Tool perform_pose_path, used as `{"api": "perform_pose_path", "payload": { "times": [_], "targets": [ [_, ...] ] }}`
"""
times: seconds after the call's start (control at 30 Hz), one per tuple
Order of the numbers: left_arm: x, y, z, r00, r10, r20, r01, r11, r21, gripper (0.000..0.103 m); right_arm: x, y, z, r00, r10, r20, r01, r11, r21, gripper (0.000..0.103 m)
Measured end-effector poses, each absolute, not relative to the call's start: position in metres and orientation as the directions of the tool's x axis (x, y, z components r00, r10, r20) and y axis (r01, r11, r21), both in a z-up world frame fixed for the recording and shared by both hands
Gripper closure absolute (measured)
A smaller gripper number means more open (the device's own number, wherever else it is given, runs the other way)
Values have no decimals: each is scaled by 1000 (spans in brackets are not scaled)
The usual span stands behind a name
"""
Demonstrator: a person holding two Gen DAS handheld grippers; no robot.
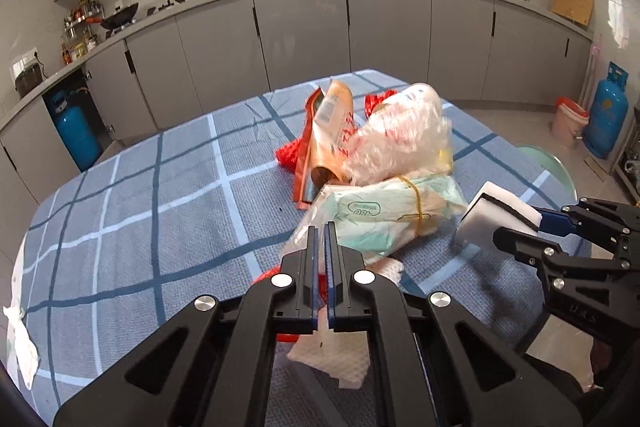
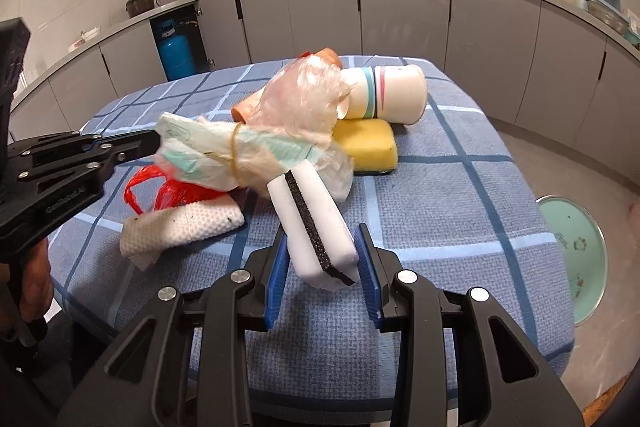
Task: Collect trash
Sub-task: 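Grasp the white eraser sponge with right tool while left tool grasps the plastic bag bundle, then carry both items over the green basin and open both tools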
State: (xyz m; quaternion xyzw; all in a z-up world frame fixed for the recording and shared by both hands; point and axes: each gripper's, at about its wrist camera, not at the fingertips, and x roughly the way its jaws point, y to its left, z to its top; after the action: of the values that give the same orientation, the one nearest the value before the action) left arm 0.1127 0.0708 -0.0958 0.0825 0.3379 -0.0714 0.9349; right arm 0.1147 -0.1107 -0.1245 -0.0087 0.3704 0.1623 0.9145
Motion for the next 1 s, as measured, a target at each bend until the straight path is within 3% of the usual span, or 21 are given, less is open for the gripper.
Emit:
{"api": "perform_pose_path", "payload": {
  "times": [0.47,0.77,1.0],
  "targets": [
    [90,78,-31,870,-3,-494,89,984,152,101,114,-146,-96,738,231,-634,-215,971,102,69],
    [108,62,-12,890,9,-456,68,986,152,101,122,-182,-88,771,158,-617,-126,987,96,69],
    [131,17,-8,894,-56,-445,140,977,160,101,128,-222,-85,790,96,-606,-44,994,100,69]
  ]
}}
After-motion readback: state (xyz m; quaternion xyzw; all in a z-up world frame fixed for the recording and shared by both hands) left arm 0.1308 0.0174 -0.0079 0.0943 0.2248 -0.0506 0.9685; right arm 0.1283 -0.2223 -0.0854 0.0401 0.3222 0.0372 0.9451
